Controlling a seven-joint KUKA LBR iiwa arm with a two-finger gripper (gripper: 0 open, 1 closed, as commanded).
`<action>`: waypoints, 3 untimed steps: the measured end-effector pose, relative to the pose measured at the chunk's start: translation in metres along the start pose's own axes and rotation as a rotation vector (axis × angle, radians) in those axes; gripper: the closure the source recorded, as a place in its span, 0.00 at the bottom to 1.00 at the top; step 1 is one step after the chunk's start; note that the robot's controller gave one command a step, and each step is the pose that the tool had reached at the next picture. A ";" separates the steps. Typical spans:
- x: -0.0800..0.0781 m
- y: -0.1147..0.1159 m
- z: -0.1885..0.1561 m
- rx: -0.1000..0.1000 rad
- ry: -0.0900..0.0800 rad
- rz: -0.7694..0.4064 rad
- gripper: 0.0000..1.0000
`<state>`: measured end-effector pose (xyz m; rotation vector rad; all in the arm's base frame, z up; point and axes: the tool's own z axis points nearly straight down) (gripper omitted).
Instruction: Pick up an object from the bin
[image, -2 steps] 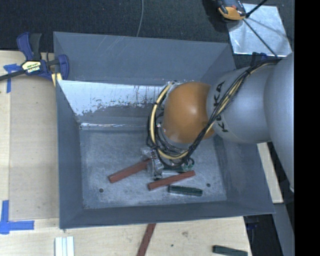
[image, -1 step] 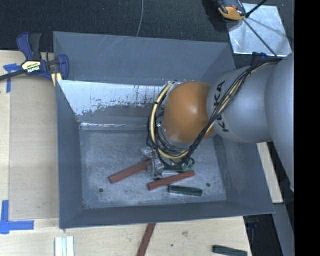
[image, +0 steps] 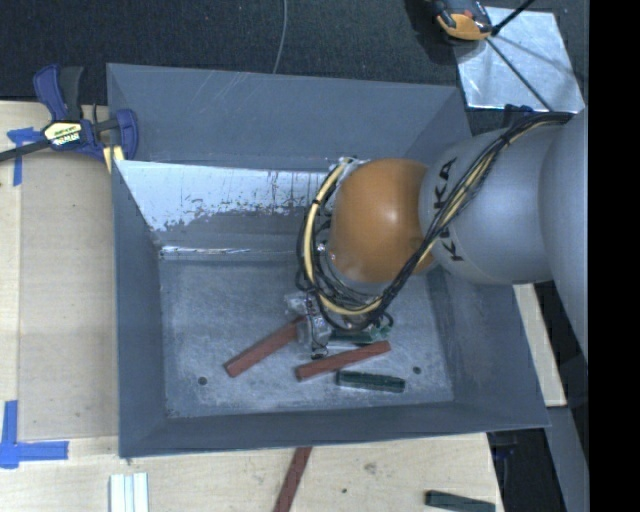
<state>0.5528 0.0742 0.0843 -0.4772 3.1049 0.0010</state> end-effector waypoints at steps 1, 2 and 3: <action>0.001 0.000 -0.014 0.000 0.004 0.000 1.00; 0.001 0.000 -0.036 -0.001 0.005 0.001 1.00; -0.001 0.000 -0.056 0.001 -0.004 0.001 1.00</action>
Offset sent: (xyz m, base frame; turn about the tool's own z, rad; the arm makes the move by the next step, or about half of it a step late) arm 0.0000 0.0000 0.0227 0.0000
